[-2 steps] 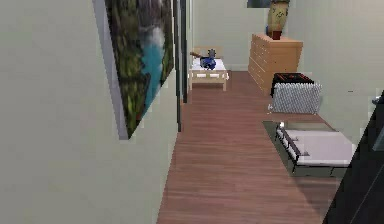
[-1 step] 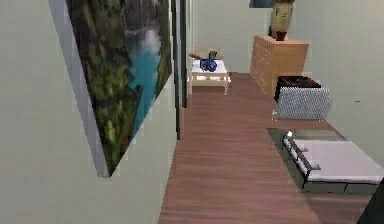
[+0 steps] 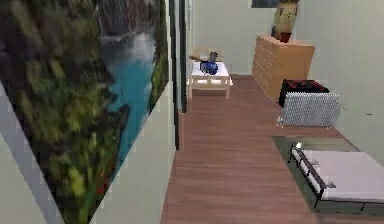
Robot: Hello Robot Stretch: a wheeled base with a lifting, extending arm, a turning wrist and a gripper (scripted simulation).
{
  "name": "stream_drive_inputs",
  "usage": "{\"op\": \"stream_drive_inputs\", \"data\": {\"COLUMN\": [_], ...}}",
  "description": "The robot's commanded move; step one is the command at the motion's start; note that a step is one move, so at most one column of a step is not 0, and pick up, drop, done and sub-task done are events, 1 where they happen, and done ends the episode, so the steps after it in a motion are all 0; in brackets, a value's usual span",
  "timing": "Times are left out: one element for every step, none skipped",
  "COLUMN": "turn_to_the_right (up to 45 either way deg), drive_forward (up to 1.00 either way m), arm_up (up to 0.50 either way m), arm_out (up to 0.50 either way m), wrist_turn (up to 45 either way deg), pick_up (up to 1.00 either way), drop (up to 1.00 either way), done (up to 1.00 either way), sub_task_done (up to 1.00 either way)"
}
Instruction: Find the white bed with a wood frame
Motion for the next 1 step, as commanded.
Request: {"op": "stream_drive_inputs", "data": {"turn_to_the_right": [3.0], "drive_forward": [0.00], "arm_up": [0.00], "arm_out": [0.00], "wrist_turn": [0.0], "pick_up": [0.00], "drop": [0.00], "done": [0.00], "sub_task_done": [0.00]}}
